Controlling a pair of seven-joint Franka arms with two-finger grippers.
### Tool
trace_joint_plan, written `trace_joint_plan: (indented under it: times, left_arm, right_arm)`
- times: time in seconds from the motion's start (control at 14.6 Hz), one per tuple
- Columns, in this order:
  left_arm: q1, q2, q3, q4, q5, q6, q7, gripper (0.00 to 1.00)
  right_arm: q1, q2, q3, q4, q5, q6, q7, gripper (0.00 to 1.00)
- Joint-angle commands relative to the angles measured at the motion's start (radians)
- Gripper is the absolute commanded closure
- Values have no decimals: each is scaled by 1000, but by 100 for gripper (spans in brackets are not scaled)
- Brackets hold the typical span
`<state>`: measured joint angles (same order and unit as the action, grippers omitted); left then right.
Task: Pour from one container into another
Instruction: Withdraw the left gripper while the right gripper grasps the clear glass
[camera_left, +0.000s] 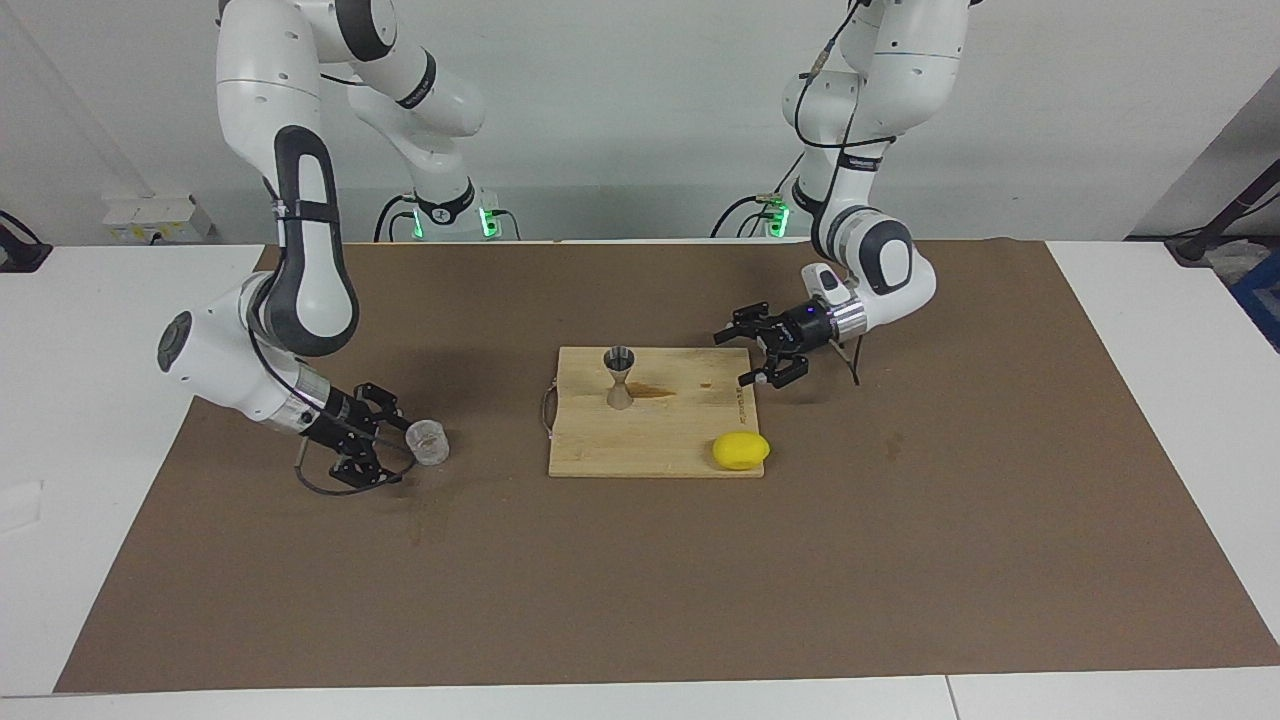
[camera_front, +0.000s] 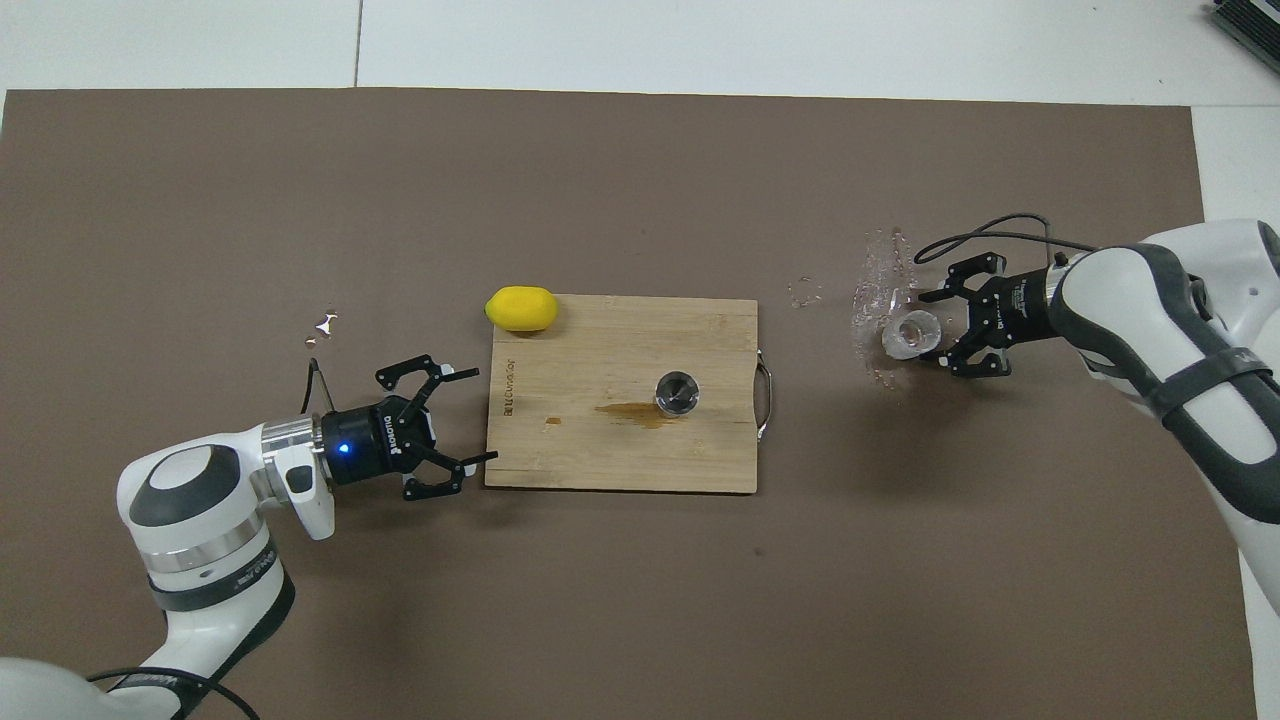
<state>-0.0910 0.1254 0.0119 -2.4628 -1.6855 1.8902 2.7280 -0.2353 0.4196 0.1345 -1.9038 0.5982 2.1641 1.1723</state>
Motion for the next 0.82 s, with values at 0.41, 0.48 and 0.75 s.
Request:
trace_joint_plan:
  times: [0.41,0.48,0.75]
  left_arm:
    - [361,-4,-1,158,677,-212,-83,0]
    - [394,3,-1,213,770,-250,-117,0]
    - [487,22,-1,407,1044,-348,-194,0]
  right_arm:
    - [2,-28,5,-41,122,39,-19,29]
    - [2,-30,5,-44,142,39,-20,31]
    - [10,-36,5,-75,146,74,-22,31]
